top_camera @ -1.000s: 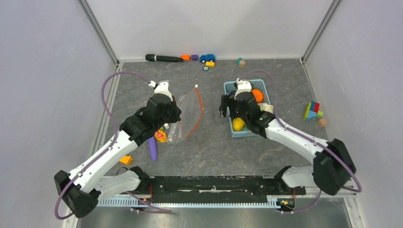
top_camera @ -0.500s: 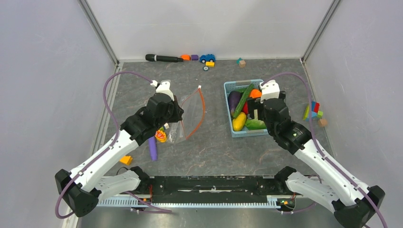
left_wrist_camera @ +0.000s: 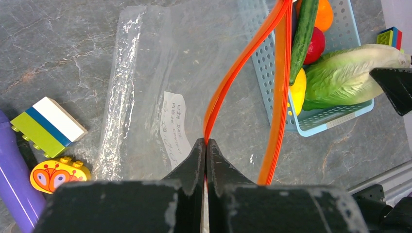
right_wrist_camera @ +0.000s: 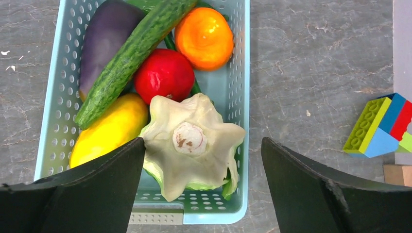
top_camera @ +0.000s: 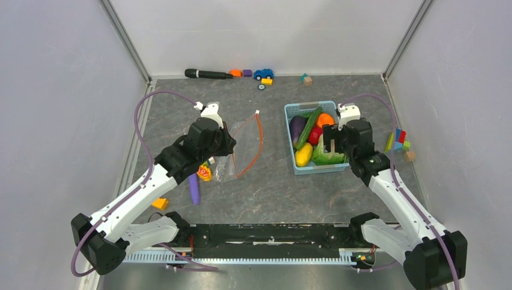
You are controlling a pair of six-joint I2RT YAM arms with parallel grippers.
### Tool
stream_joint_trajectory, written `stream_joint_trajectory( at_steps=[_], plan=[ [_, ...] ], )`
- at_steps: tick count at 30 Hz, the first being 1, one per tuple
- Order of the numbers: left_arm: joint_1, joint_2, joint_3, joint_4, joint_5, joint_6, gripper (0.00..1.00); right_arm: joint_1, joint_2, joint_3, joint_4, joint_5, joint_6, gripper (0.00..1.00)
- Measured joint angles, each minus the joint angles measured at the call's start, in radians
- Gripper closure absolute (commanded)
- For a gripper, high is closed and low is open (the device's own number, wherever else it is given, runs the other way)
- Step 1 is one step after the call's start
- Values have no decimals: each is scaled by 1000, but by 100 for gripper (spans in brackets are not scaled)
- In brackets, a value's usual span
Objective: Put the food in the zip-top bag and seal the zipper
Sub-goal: Pick up the fake vegetable from the bin.
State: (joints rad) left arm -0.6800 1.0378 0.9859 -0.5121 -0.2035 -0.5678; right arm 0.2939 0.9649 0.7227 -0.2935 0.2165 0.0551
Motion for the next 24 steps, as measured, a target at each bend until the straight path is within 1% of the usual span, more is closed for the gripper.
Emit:
stream_joint_trajectory(
  at_steps=[8, 13, 15, 16, 17, 19, 20, 21, 24],
  plan=[
    [0, 0, 0, 0, 2, 0, 98, -13, 10, -34, 61, -44, 3, 14],
    [0, 0, 0, 0, 4, 0, 98, -14, 25, -48, 100, -63, 4, 19],
    [0, 1, 0, 0, 5, 0, 98, -14, 33, -50, 114, -67, 4, 24],
    [0, 2, 0, 0, 5, 0, 98, -14, 36, -51, 119, -70, 3, 28],
    [0, 3, 0, 0, 5, 0, 98, -14, 39, -51, 124, -73, 4, 36],
    [0, 5, 0, 0, 5, 0, 98, -14, 46, -53, 132, -79, 1, 58],
    [0, 6, 0, 0, 5, 0, 98, -15, 48, -55, 134, -81, 2, 67],
    [0, 7, 0, 1, 5, 0, 98, -15, 49, -57, 137, -81, 1, 73],
    [0, 9, 0, 3, 5, 0, 98, -16, 41, -62, 142, -79, -2, 83]
  ],
)
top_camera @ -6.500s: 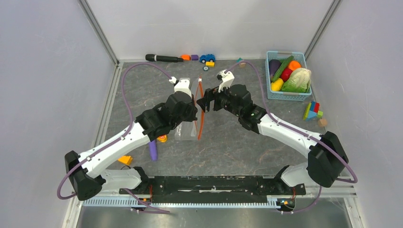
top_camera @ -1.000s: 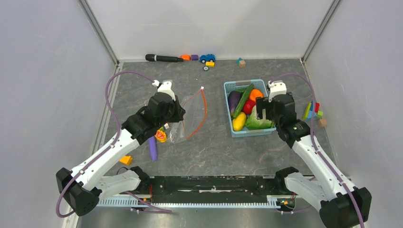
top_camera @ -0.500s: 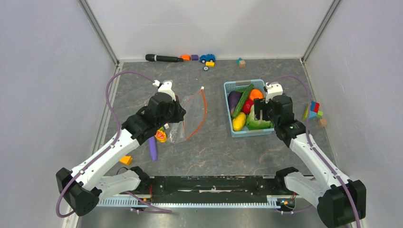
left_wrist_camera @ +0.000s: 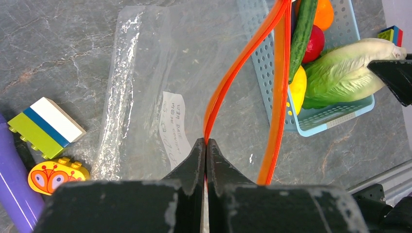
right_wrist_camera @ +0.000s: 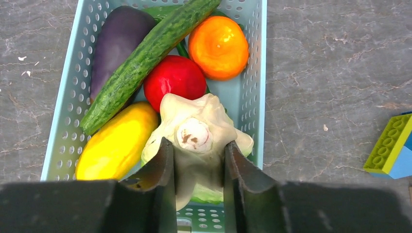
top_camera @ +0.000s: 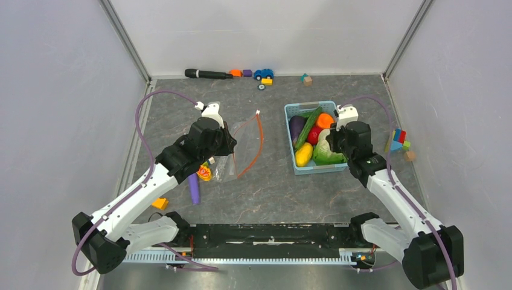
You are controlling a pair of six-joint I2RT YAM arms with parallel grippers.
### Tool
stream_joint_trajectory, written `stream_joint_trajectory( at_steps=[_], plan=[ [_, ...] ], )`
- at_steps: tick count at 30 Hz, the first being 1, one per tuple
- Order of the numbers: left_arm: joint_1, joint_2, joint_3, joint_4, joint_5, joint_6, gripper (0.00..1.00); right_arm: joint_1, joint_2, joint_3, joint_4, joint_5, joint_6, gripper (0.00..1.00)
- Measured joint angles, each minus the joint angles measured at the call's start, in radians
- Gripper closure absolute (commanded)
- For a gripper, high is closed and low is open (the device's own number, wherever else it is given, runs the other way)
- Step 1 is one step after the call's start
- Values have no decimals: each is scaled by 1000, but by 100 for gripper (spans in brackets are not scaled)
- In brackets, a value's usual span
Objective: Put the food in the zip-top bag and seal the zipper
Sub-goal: Pick up the fake vegetable from the bin, then place the fake vegetable in the zipper food storage bag.
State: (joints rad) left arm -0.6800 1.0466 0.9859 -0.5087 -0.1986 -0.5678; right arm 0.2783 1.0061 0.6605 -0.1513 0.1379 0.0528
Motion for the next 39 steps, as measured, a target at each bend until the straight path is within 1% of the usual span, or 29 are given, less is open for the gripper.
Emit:
stream_joint_trajectory(
  at_steps=[1, 2, 3, 4, 7, 13, 16, 18, 22, 24, 26, 27, 30, 32, 34, 37, 39],
  plan=[
    [0, 0, 0, 2, 0, 0, 98, 0, -9, -3, -1, 2, -1, 88],
    [0, 0, 0, 3, 0, 0, 98, 0, -22, -5, -7, 2, -2, 90],
    [0, 0, 0, 3, 0, 0, 98, 0, -39, -6, -16, 2, -4, 97],
    [0, 1, 0, 3, 0, 0, 98, 0, -63, -9, -29, 2, -5, 99],
    [0, 7, 0, 5, 6, -1, 98, -1, -137, -11, -61, 5, -10, 100],
    [0, 43, 4, 9, 23, -16, 98, -2, -303, -11, -67, 6, -31, 100],
    [0, 61, 12, 10, 29, -26, 98, -2, -365, -11, -44, -47, -48, 100],
    [0, 72, 20, 10, 43, -29, 98, -5, -392, -11, -7, -117, -51, 100],
    [0, 77, 23, 15, 66, -45, 98, -5, -407, -12, 142, -341, -19, 100],
    [0, 79, 24, 19, 79, -51, 98, -5, -392, -19, 258, -464, 28, 100],
    [0, 79, 24, 19, 96, -56, 98, -5, -360, -34, 420, -593, 100, 100],
    [0, 79, 25, 19, 99, -58, 98, -5, -350, -37, 467, -627, 124, 100],
    [0, 80, 31, 26, 122, -69, 98, 23, -272, -62, 749, -765, 264, 100],
    [0, 80, 33, 36, 132, -74, 98, 62, -222, -69, 879, -814, 323, 100],
    [0, 80, 34, 44, 148, -82, 98, 126, -172, -69, 968, -847, 352, 100],
    [0, 76, 34, 53, 158, -100, 98, 232, -125, -69, 1006, -871, 324, 100],
    [0, 70, 34, 55, 161, -110, 98, 269, -114, -69, 1003, -870, 287, 100]
  ],
)
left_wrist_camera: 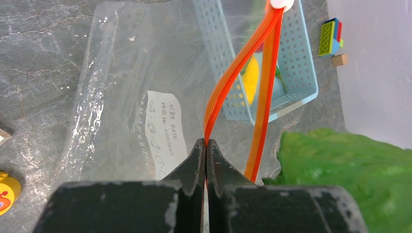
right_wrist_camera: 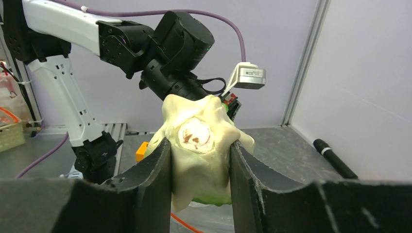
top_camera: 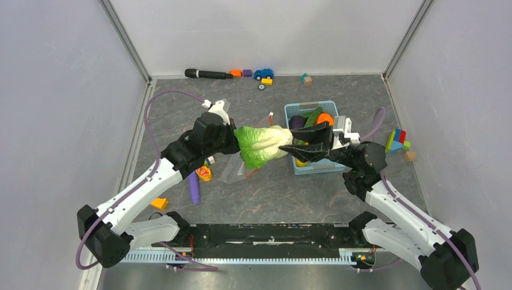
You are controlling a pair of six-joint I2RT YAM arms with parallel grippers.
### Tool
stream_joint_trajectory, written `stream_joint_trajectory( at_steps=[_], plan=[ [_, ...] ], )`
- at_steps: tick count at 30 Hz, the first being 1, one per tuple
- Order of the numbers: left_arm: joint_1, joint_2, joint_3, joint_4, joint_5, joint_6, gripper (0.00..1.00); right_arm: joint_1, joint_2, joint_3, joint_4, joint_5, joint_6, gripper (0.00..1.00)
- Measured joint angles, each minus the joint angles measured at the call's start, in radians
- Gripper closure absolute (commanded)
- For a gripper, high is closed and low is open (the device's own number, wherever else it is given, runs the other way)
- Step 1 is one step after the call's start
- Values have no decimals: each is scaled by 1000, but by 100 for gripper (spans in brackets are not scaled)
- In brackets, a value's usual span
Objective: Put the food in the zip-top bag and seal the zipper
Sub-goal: Place the fake vegetable in the zipper food storage bag.
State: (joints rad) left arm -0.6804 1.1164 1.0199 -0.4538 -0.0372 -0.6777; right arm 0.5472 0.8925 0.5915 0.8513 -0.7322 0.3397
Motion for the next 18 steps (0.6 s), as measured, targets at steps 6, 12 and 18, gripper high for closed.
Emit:
stream_joint_trajectory(
  at_steps=[6, 12, 18],
  plan=[
    [0, -55, 0, 3, 14, -29, 98, 14, -2, -20, -1, 39, -89, 100],
    [0, -84, 0, 7, 13, -41, 98, 14, 5, -73, -34, 111, -115, 100],
    [0, -90, -4, 8, 13, -52, 98, 14, -2, -85, -124, 185, -158, 100]
  ],
)
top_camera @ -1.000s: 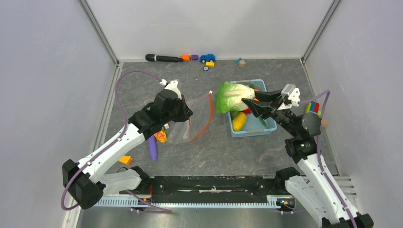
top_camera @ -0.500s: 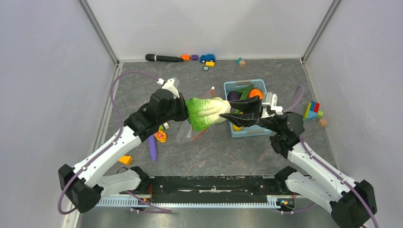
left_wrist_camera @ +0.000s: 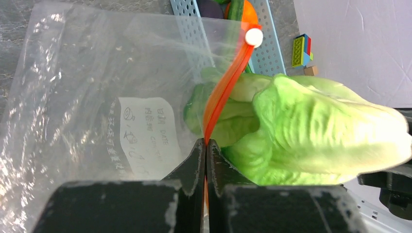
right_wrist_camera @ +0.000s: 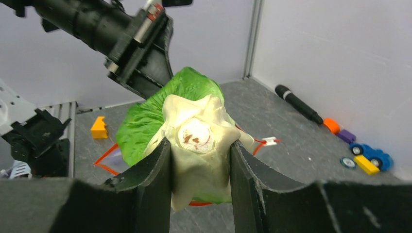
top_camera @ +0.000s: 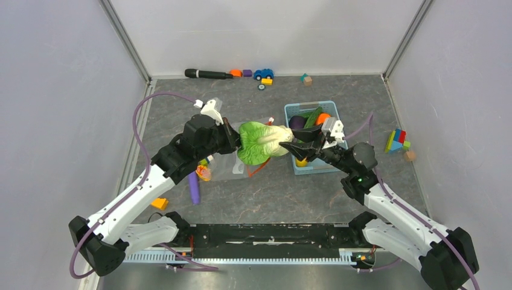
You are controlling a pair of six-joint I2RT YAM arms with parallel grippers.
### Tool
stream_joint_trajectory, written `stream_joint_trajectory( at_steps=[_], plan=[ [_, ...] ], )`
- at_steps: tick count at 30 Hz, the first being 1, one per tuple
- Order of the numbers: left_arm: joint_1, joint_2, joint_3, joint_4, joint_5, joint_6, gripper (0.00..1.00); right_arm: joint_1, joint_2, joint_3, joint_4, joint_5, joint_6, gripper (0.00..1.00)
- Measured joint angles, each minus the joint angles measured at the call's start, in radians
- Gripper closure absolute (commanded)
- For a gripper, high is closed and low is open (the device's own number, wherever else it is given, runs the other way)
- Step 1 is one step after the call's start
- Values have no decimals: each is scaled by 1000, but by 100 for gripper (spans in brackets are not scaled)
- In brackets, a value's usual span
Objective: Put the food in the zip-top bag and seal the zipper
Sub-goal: Place the fake vegetable in the zipper food storage bag.
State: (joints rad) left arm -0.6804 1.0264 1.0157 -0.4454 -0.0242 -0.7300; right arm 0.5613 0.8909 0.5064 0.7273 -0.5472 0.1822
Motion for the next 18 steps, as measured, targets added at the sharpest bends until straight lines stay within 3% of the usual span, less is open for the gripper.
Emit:
stream_joint_trajectory(
  at_steps=[18],
  plan=[
    [0, 10, 1, -25, -79, -14, 98, 0, -97, -16, -185, 59, -135, 100]
  ],
)
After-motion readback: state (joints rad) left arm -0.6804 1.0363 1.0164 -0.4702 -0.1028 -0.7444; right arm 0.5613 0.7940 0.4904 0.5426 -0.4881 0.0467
